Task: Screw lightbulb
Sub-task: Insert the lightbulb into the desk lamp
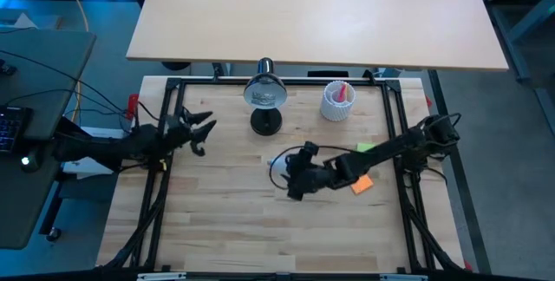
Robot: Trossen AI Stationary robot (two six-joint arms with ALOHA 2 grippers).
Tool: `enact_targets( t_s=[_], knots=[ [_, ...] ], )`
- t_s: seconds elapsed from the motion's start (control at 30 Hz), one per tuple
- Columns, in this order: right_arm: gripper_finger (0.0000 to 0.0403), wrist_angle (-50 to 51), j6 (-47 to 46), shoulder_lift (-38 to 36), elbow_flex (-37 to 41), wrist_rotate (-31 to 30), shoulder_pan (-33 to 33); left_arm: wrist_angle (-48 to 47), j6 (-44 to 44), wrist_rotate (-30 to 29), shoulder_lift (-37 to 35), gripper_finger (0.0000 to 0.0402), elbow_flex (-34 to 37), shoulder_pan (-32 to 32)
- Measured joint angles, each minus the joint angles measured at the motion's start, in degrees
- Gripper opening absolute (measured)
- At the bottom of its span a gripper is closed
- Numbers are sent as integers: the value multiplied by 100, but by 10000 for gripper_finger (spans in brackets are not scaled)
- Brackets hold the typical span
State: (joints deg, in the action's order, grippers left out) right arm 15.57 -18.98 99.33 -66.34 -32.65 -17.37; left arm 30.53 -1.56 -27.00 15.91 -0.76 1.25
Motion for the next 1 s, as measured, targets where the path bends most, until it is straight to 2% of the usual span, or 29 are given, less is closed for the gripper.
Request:
enact_targets(
  t_s=[0.17,0.37,0.43,0.53,0.63,0.73,1.0],
  knots=[
    [281,-120,171,-2,428,173,385,-94,367,-17,849,161,-318,312],
    [281,-231,721,-90,760,297,809,-1940,345,-630,1948,161,-1134,761],
    [281,-156,913,-170,762,360,880,-2450,560,-553,2255,161,-1384,1007],
    [281,40,1326,-366,766,389,905,-3301,988,-119,2659,161,-1587,1404],
    [281,169,1640,-677,764,385,917,-3654,1256,52,2989,161,-1604,1754],
    [281,272,1952,-1011,764,362,993,-3290,1103,504,3293,166,-1601,2091],
    [281,302,2497,-1839,764,285,1358,-622,233,2794,4422,219,-1612,2979]
  ],
)
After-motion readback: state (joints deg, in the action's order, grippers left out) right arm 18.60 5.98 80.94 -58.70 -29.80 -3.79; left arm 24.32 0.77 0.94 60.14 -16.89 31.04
